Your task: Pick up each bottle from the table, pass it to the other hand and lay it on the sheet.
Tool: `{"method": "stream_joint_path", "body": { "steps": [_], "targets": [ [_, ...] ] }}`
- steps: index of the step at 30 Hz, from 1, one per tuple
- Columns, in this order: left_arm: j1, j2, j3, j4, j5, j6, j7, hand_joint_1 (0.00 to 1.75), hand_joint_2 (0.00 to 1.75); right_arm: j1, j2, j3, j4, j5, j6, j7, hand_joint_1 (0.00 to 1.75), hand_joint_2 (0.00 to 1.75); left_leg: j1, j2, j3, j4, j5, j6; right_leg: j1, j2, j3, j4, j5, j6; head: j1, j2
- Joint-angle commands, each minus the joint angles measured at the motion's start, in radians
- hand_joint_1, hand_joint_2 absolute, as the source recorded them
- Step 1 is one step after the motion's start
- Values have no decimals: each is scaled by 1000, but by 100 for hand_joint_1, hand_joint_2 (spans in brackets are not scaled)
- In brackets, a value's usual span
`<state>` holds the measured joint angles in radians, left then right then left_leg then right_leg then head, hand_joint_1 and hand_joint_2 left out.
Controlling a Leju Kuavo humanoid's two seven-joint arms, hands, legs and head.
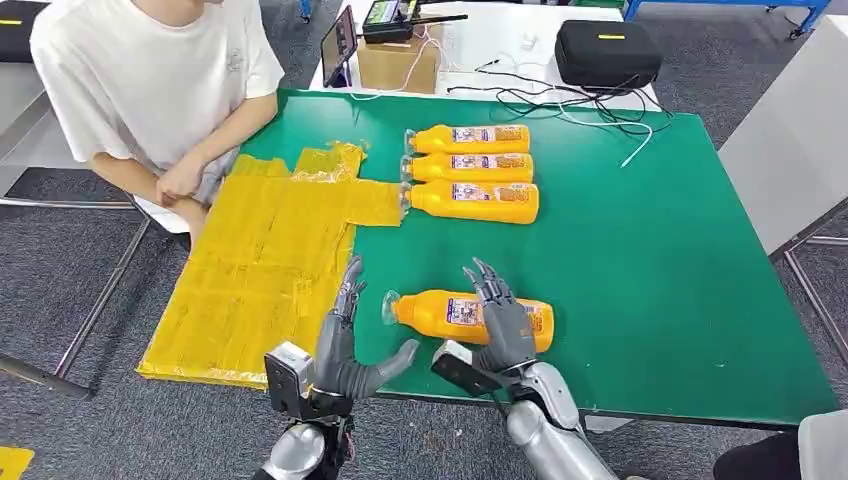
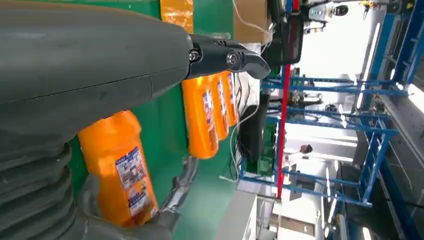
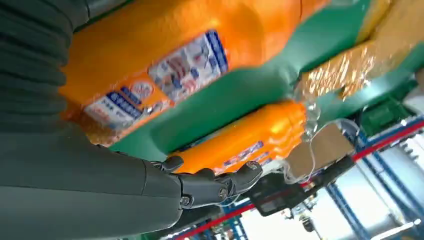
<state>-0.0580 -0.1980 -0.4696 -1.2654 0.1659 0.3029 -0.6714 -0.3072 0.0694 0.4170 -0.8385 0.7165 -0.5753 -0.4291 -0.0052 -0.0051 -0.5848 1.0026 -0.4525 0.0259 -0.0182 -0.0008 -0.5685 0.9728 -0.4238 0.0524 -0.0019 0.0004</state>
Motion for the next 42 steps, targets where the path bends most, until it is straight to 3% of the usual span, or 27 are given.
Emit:
{"method": "stream_joint_path", "body": {
  "steps": [1, 11, 23, 30, 42],
  "targets": [
    [7, 37, 10, -39, -16, 8, 4, 0, 175, -41, -52, 86, 36, 82, -4, 91, 0, 175, 1, 2, 5, 0, -2, -2, 1, 1, 4, -1, -1, -3, 0, 0],
    [42, 25, 51, -103, -45, -1, 19, 0, 175, 4, -94, 75, -98, 163, -15, 153, 0, 175, 1, 0, 2, 0, -1, -1, 1, 0, 2, 0, -1, -2, 0, 0],
    [49, 25, 72, -117, -67, -18, 40, 0, 175, 27, -92, 36, -41, 164, 14, 181, 0, 175, 1, 1, 3, 0, -1, -1, 1, 0, 3, -1, -1, -2, 0, 0],
    [47, 26, 95, -134, -70, -21, 48, 0, 175, -41, -103, 66, 80, 241, 101, 283, 0, 175, 0, 1, 2, -1, 0, -1, 0, 1, 2, -1, 0, -1, 0, 0],
    [51, 16, 101, -138, -117, 14, 47, 0, 175, -67, -108, 76, 94, 378, 50, 388, 0, 175, 1, 1, 4, 0, 0, -1, 1, 0, 4, -1, 0, -2, 0, 0]
  ]
}}
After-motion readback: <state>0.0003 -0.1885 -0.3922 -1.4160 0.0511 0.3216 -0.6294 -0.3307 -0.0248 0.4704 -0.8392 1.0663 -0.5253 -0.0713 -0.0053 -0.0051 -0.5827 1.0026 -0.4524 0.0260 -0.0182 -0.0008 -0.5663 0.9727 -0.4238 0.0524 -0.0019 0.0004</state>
